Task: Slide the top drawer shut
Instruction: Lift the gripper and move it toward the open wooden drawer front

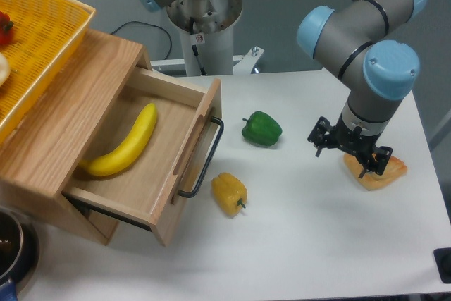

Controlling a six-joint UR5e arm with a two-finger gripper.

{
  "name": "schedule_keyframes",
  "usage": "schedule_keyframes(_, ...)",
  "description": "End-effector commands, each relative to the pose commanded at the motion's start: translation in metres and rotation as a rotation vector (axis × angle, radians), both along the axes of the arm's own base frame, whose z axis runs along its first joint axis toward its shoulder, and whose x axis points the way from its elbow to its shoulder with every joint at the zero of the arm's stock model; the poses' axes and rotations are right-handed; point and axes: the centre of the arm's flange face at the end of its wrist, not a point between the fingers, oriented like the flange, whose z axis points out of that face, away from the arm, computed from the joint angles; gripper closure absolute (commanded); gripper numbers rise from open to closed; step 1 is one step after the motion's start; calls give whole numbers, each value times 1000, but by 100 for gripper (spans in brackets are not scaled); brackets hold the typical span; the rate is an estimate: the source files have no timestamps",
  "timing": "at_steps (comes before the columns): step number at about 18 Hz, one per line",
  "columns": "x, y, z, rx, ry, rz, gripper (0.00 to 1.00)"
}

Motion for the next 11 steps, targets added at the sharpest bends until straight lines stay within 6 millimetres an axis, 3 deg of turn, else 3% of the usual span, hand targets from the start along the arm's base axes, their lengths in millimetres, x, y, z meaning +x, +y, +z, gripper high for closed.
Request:
schedule_keyframes(8, 5, 5, 3, 9, -8, 42, 0)
schedule_keyframes(11, 29, 26, 16, 9, -7, 102, 0)
